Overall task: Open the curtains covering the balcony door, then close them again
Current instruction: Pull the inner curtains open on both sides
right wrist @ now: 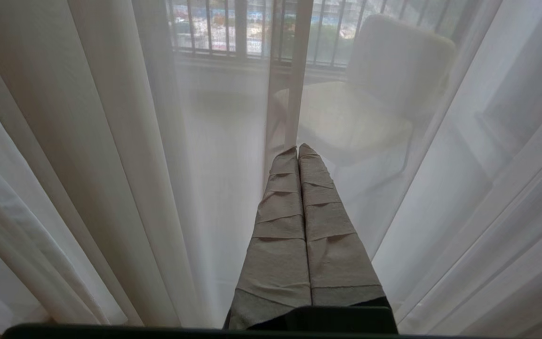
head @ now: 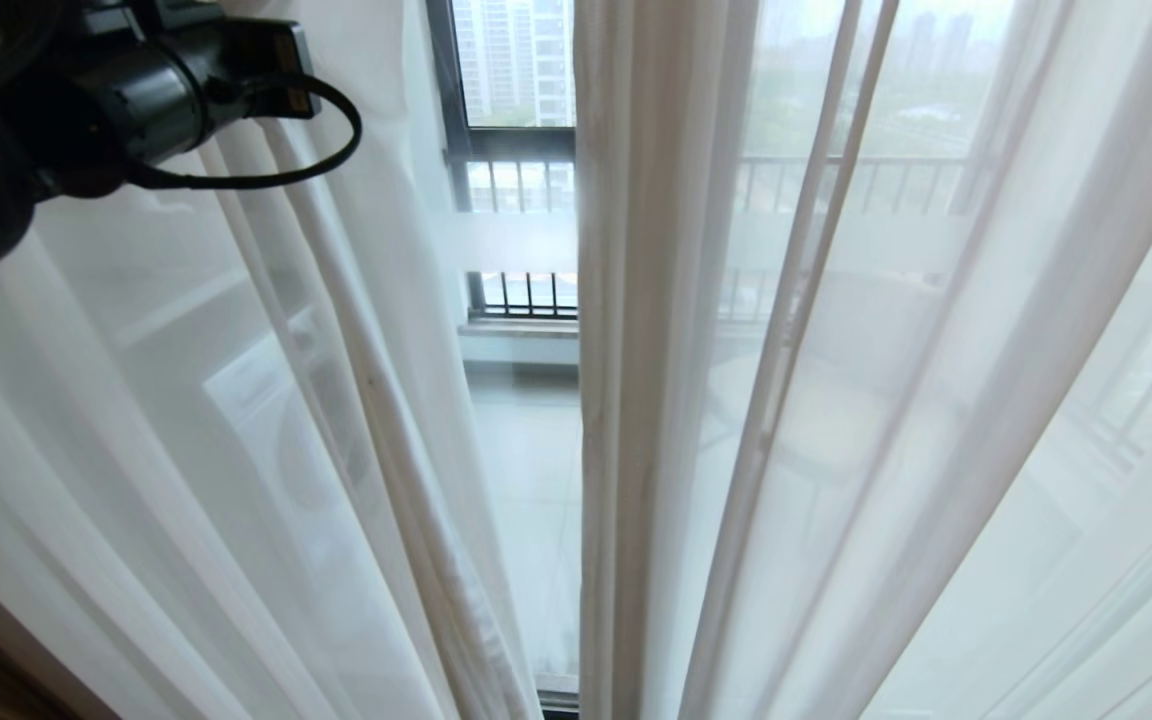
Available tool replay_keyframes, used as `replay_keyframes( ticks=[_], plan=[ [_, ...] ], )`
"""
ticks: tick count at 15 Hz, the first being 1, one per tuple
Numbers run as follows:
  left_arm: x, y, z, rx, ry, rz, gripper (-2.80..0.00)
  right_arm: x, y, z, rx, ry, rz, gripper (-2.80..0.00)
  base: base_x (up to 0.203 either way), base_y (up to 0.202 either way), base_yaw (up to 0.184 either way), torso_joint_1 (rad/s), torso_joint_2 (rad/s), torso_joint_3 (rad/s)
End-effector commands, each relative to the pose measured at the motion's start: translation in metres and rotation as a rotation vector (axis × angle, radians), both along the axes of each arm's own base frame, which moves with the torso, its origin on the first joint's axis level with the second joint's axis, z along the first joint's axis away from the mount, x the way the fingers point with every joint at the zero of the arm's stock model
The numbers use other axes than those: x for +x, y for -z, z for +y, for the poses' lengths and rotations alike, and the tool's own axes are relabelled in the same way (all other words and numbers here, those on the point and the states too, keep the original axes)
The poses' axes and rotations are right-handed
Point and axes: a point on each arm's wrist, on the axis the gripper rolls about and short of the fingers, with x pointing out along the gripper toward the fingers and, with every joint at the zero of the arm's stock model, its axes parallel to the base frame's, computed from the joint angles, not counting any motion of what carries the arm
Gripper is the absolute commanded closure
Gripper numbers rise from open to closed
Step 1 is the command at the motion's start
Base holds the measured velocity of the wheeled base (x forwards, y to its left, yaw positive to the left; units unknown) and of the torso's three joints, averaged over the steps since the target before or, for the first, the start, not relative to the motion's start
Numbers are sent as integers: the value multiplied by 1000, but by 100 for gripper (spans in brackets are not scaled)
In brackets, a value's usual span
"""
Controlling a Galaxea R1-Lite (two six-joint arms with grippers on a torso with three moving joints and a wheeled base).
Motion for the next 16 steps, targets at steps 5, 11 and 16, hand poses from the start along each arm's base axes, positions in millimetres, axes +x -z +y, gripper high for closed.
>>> replay_keyframes(
  ticks=[5, 11, 16],
  plan=[
    [-17, 4, 27, 4, -72, 18, 0, 0, 0, 0, -1, 0, 0, 0, 0, 0, 0, 0, 0, 0],
    [-16, 7, 39, 3, -114, 28, 0, 0, 0, 0, -1, 0, 0, 0, 0, 0, 0, 0, 0, 0],
    [2, 16, 37, 7, -115, 55, 0, 0, 0, 0, -1, 0, 0, 0, 0, 0, 0, 0, 0, 0]
  ],
)
